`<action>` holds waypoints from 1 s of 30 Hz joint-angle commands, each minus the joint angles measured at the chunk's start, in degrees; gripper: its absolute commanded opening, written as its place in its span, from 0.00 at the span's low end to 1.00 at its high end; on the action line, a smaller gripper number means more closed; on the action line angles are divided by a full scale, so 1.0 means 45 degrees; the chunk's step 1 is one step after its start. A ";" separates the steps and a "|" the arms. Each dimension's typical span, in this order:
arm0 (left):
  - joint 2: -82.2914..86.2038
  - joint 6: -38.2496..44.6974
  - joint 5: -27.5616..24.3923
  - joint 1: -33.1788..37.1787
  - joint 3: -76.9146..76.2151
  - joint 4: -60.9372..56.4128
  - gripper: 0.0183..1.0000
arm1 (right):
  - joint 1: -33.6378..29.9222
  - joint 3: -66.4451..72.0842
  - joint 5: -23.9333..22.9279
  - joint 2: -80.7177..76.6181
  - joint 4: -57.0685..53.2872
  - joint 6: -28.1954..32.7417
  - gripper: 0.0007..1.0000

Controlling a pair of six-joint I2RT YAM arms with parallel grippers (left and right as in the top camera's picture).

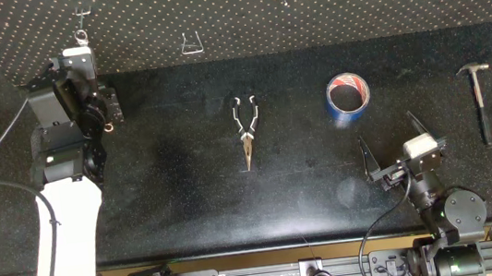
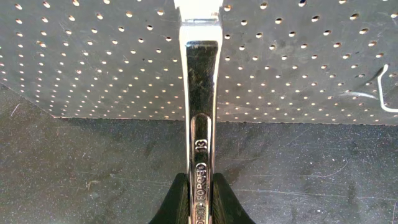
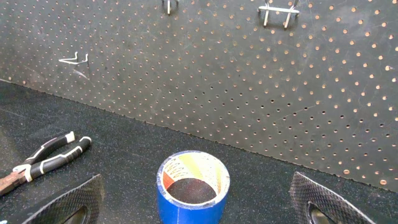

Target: Place Tools Onto Pegboard

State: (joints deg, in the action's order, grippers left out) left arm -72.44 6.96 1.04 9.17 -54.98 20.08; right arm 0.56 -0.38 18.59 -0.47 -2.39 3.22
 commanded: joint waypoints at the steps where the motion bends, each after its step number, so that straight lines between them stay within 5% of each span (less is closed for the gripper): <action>1: -0.0092 -0.0165 -0.0151 -0.0044 0.0034 -0.0248 0.01 | 0.0112 0.0034 -0.0015 0.0092 -0.0073 -0.0238 0.98; 16: -0.1860 -0.0107 0.0019 -0.0039 0.0029 -0.2074 0.01 | 0.0112 0.0034 -0.0015 0.0092 -0.0073 -0.0238 0.98; 17: -0.1982 -0.0112 0.0063 -0.0039 0.0029 -0.2200 0.08 | 0.0112 0.0034 -0.0015 0.0092 -0.0073 -0.0238 0.98; 18: -0.2084 -0.0117 0.0068 -0.0039 0.0029 -0.2356 0.29 | 0.0112 0.0034 -0.0015 0.0092 -0.0073 -0.0238 0.98; 20: -0.2089 -0.0117 0.0063 -0.0039 0.0029 -0.2584 0.91 | 0.0112 0.0034 -0.0015 0.0092 -0.0073 -0.0238 0.98; 21: -0.2025 -0.0117 0.0068 -0.0039 0.0029 -0.2618 1.00 | 0.0112 0.0034 -0.0015 0.0092 -0.0073 -0.0238 0.98; 30: 0.1098 -0.0223 -0.0092 -0.0306 -0.0670 0.1069 1.00 | 0.0112 0.0034 -0.0015 0.0092 -0.0073 -0.0238 0.98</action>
State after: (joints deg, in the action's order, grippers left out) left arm -74.00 6.33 1.06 8.88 -55.40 22.17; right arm 0.56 -0.38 18.57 -0.47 -2.39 3.22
